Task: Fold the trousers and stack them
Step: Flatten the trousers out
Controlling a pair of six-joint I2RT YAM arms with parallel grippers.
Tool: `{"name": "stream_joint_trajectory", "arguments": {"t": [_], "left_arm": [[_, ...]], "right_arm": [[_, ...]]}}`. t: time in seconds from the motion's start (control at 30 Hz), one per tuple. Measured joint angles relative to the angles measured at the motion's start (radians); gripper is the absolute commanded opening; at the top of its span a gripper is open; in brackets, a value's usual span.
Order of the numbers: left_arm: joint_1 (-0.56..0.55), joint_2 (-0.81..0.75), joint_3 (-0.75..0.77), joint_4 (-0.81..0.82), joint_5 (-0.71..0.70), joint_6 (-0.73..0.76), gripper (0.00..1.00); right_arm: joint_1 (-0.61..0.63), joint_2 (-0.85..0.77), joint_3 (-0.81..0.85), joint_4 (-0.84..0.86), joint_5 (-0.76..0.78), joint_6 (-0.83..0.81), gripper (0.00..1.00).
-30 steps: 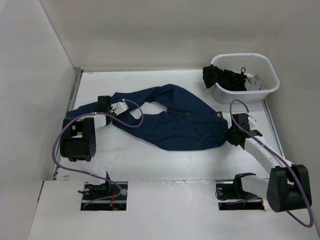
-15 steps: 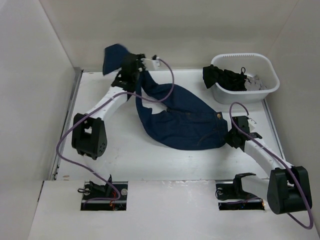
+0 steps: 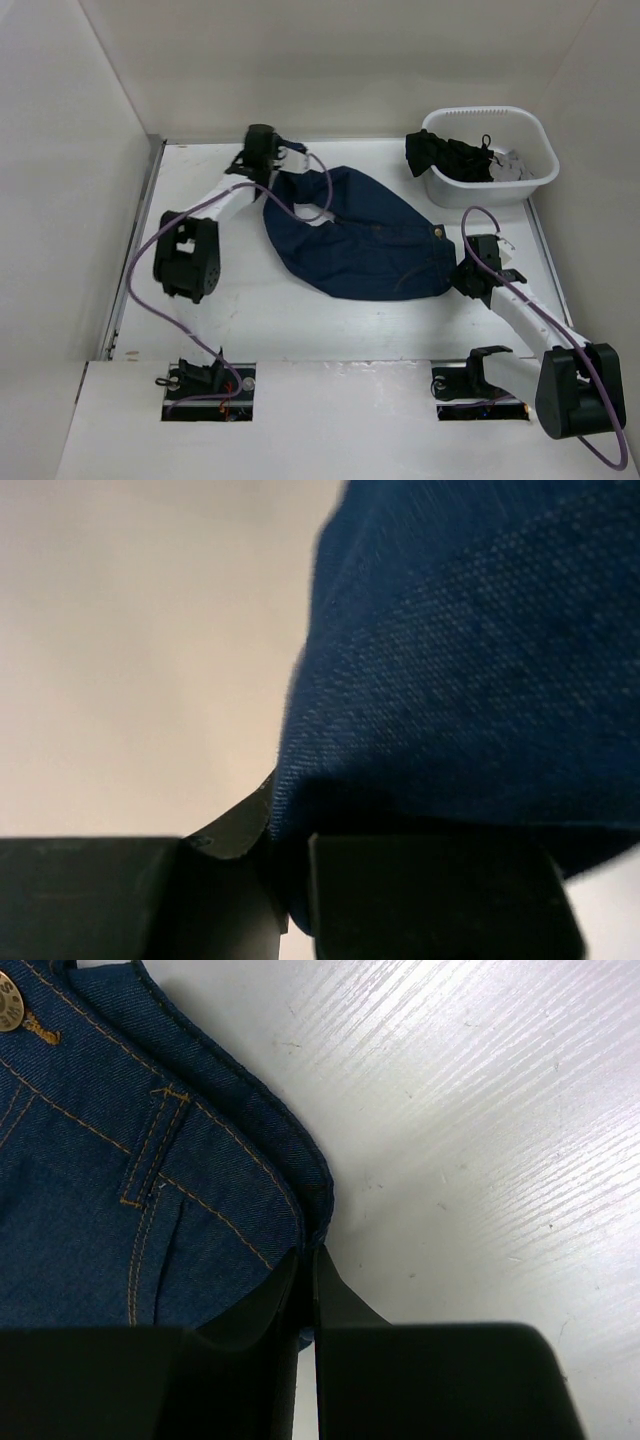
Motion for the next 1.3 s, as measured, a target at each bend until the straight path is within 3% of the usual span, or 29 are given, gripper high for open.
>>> {"name": "stream_joint_trajectory", "arguments": {"t": [0.23, 0.37, 0.47, 0.5, 0.57, 0.67, 0.73, 0.83, 1.07, 1.3], "left_arm": [[0.295, -0.454, -0.242, -0.284, -0.074, 0.142, 0.02], [0.299, -0.580, -0.237, -0.492, -0.120, 0.190, 0.14], [0.287, -0.466, -0.154, -0.595, -0.125, 0.208, 0.39], [0.286, -0.389, -0.100, -0.604, -0.124, 0.206, 0.52], [0.286, -0.173, 0.042, -0.563, -0.119, 0.192, 0.62], [0.289, 0.143, 0.248, -0.410, -0.126, 0.171, 0.65], [0.289, 0.264, 0.295, -0.330, -0.133, 0.167, 0.68], [0.289, 0.276, 0.272, -0.334, -0.125, 0.159, 0.70], [0.307, 0.083, 0.251, -0.239, -0.087, 0.134, 0.72], [0.380, 0.249, 0.527, -0.049, -0.156, 0.099, 0.76]], "right_arm": [[0.000, 0.000, 0.000, 0.000, -0.015, 0.002, 0.00], [0.000, -0.018, 0.000, -0.011, -0.022, 0.001, 0.00], [-0.006, -0.063, 0.000, -0.033, -0.023, -0.009, 0.00], [-0.011, -0.077, 0.003, -0.040, -0.024, -0.014, 0.00], [-0.022, -0.088, 0.012, -0.053, -0.026, -0.023, 0.00], [-0.023, -0.088, 0.031, -0.070, -0.027, -0.033, 0.00], [-0.023, -0.087, 0.040, -0.072, -0.029, -0.039, 0.00], [-0.023, -0.087, 0.044, -0.071, -0.029, -0.041, 0.00], [-0.023, -0.039, 0.044, -0.069, -0.039, -0.059, 0.00], [-0.023, -0.024, 0.043, -0.068, -0.062, -0.068, 0.00]]}}
